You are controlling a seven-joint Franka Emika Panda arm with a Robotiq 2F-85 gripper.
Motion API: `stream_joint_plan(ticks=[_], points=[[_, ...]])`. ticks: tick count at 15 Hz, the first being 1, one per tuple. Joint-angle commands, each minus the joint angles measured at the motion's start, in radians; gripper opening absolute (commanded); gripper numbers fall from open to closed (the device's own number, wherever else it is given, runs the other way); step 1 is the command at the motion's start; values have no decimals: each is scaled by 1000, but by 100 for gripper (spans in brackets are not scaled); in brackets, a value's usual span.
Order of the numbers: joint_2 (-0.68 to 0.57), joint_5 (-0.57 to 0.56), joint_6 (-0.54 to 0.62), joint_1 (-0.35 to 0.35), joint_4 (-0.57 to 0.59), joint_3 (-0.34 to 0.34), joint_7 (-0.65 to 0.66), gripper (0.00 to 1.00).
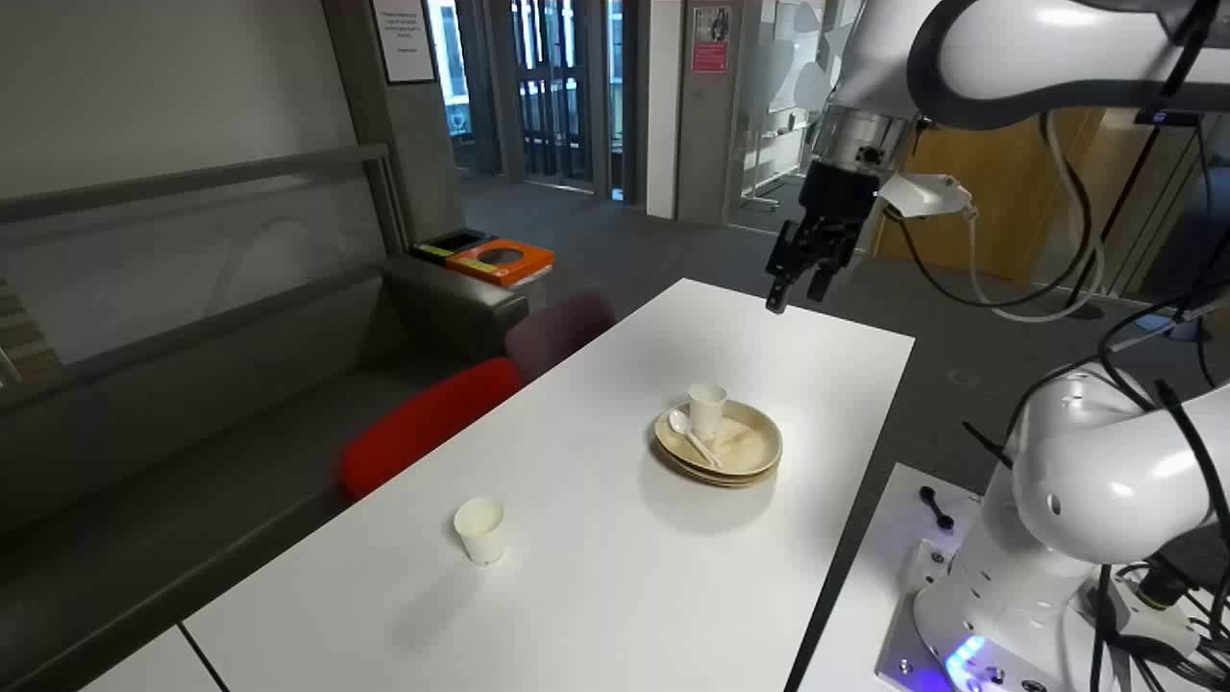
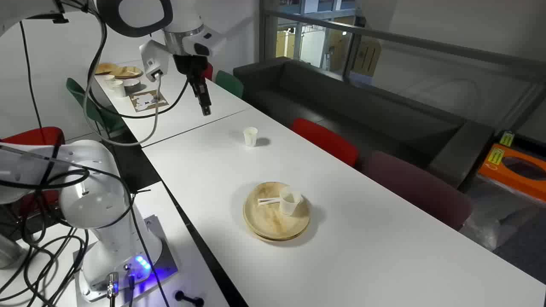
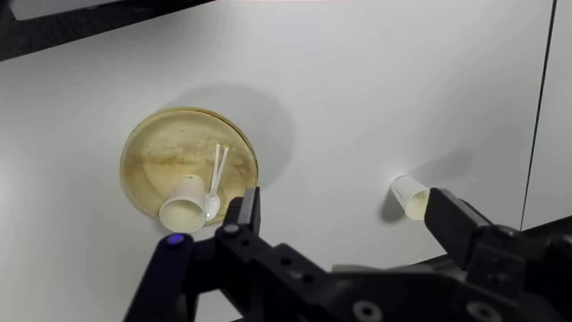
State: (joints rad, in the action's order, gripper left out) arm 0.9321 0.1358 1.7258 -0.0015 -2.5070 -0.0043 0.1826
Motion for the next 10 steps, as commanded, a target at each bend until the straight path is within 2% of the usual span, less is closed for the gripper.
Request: stream_joint_plan(ticks=[1, 5, 10], points=[[-2, 11, -3, -19, 2, 11, -12, 100], [-62, 8, 42, -31, -1, 20, 4, 100], [-228, 6, 141, -72, 18, -9, 7, 100]])
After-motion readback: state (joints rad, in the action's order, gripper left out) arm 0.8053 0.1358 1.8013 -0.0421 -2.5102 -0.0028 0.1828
